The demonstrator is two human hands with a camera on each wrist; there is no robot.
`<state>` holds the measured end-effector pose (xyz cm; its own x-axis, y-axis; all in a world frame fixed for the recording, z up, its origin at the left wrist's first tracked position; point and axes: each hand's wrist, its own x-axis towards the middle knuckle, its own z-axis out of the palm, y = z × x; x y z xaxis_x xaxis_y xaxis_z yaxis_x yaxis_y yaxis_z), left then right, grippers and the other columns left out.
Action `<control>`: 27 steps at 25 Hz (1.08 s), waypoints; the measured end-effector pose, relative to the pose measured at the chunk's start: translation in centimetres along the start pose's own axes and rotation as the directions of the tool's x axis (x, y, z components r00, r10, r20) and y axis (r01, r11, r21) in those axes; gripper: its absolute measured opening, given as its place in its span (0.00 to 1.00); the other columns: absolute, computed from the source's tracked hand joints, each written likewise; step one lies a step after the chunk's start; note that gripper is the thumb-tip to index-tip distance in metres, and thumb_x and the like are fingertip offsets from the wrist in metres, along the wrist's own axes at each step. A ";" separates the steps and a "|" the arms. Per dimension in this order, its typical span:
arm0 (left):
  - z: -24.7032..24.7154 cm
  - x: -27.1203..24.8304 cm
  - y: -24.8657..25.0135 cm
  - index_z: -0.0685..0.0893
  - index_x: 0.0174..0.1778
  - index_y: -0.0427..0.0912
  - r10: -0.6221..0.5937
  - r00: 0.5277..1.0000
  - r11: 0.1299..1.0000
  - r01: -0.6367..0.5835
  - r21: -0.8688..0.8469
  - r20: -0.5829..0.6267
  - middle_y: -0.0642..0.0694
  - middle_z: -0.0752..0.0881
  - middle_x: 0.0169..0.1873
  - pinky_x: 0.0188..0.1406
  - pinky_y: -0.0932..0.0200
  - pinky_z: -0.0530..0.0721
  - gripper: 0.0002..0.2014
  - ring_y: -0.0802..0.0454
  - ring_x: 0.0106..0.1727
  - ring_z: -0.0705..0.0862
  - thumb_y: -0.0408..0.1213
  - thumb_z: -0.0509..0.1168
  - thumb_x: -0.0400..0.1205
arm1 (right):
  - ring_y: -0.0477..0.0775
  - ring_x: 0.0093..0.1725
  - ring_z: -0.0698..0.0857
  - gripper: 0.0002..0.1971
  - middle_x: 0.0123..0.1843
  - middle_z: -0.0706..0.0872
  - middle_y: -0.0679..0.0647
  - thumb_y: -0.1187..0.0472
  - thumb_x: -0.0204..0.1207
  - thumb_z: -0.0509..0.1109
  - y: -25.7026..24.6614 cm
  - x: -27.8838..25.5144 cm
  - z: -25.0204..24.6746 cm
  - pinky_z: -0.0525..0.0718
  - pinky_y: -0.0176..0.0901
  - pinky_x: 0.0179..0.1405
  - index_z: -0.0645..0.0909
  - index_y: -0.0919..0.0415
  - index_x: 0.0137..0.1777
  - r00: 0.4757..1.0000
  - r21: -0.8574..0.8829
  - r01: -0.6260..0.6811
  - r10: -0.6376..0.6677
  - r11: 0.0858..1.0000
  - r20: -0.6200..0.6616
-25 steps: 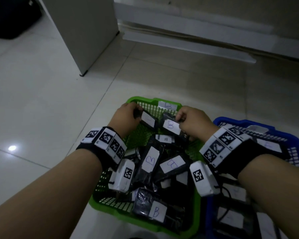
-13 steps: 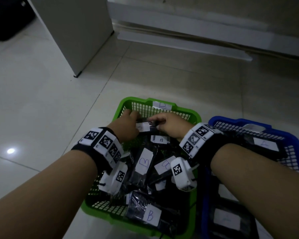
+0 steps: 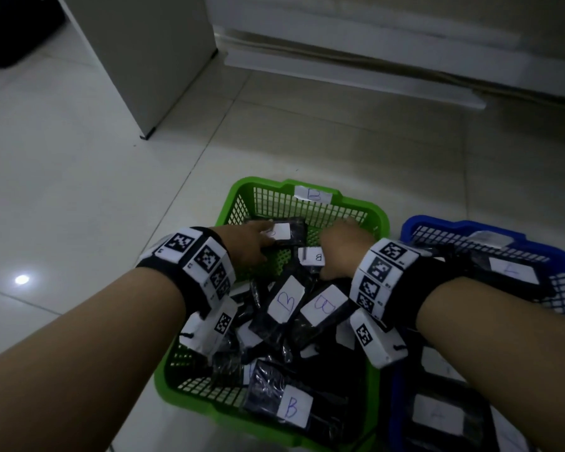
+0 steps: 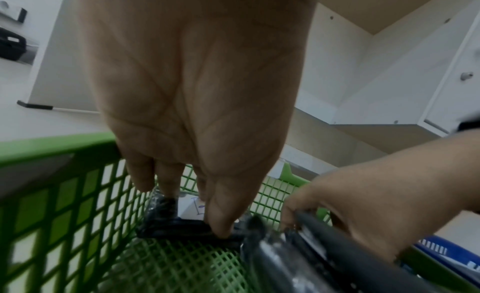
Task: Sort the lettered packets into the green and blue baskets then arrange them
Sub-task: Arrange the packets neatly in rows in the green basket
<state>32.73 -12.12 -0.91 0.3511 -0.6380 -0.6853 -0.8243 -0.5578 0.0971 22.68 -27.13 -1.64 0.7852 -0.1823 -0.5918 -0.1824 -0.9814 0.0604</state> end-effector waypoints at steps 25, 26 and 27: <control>0.8 0.6 -0.1 0.71 0.76 0.46 -0.026 0.995 0.991 0.014 -0.132 -0.091 0.42 0.52 0.81 0.79 0.47 0.63 0.23 0.43 0.79 0.64 0.39 0.61 0.83 | 0.61 0.67 0.71 0.18 0.68 0.75 0.60 0.56 0.83 0.59 2.1 -0.1 -0.3 0.74 0.47 0.54 0.77 0.54 0.71 0.987 -0.156 0.069 -0.044 0.985 0.154; 0.9 0.6 -0.1 0.71 0.76 0.45 -0.026 0.996 0.989 0.013 -0.145 -0.089 0.42 0.53 0.82 0.80 0.46 0.62 0.23 0.42 0.80 0.61 0.38 0.61 0.83 | 0.62 0.67 0.71 0.19 0.68 0.73 0.61 0.57 0.83 0.59 2.1 0.1 -0.5 0.74 0.48 0.55 0.77 0.53 0.72 0.989 -0.159 0.040 -0.016 0.986 0.148; 0.8 0.6 0.0 0.69 0.77 0.46 -0.024 0.996 0.993 0.013 -0.118 -0.087 0.43 0.52 0.83 0.80 0.46 0.61 0.24 0.41 0.81 0.60 0.39 0.60 0.83 | 0.63 0.68 0.71 0.19 0.69 0.72 0.61 0.58 0.83 0.58 2.1 0.3 -0.5 0.74 0.49 0.57 0.77 0.53 0.72 0.989 -0.155 0.023 0.001 0.988 0.149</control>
<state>32.56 -12.09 -1.91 0.4080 -0.6684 -0.6219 -0.7613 -0.6251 0.1723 22.82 -29.29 -1.33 0.6883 -0.1719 -0.7048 -0.0703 -0.9828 0.1710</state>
